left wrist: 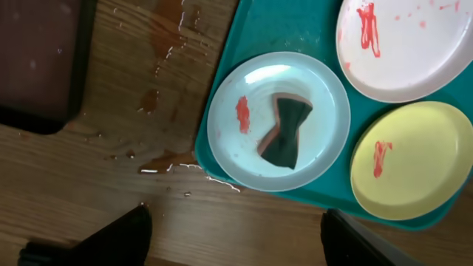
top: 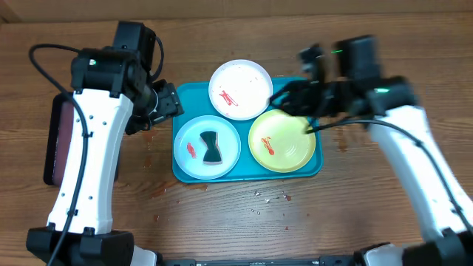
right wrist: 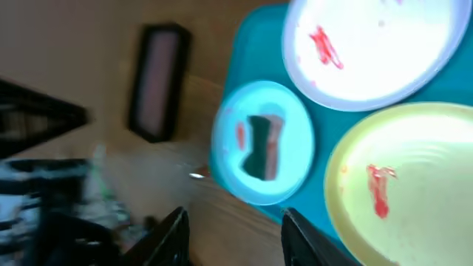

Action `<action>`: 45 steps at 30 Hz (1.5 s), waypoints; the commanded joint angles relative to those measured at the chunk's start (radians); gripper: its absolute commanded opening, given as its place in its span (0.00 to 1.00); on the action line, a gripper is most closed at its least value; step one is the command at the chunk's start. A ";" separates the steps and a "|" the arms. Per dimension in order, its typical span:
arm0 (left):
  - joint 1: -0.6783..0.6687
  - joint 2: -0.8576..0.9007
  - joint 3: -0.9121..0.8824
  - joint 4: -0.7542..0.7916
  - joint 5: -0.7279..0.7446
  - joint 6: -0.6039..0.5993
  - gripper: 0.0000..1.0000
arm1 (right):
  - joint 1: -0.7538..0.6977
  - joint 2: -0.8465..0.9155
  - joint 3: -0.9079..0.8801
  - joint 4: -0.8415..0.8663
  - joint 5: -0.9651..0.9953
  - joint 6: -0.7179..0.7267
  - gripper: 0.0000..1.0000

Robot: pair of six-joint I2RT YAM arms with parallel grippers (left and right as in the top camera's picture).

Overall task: Clean dirty plates on tray and stack at the side
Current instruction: 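Grip the light-blue plate rim with the right gripper to steady it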

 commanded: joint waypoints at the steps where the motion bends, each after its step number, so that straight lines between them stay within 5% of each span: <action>1: -0.004 0.007 -0.051 0.027 0.006 0.016 0.73 | 0.133 0.074 0.022 0.033 0.330 0.087 0.43; 6: -0.004 0.007 -0.119 0.069 0.006 0.016 0.69 | 0.248 0.257 0.022 0.135 0.527 0.189 0.55; 12: -0.004 0.007 -0.174 0.118 0.005 0.027 0.69 | 0.290 0.375 0.022 0.248 0.455 0.182 0.35; 33: -0.004 0.007 -0.248 0.191 0.075 0.040 0.66 | 0.327 0.534 0.014 0.275 0.493 0.153 0.31; 39: -0.043 0.007 -0.363 0.302 0.137 0.049 0.56 | 0.330 0.534 0.014 0.227 0.495 0.153 0.19; 45: -0.106 0.007 -0.566 0.566 0.201 -0.011 0.54 | 0.330 0.534 0.014 0.235 0.495 0.157 0.18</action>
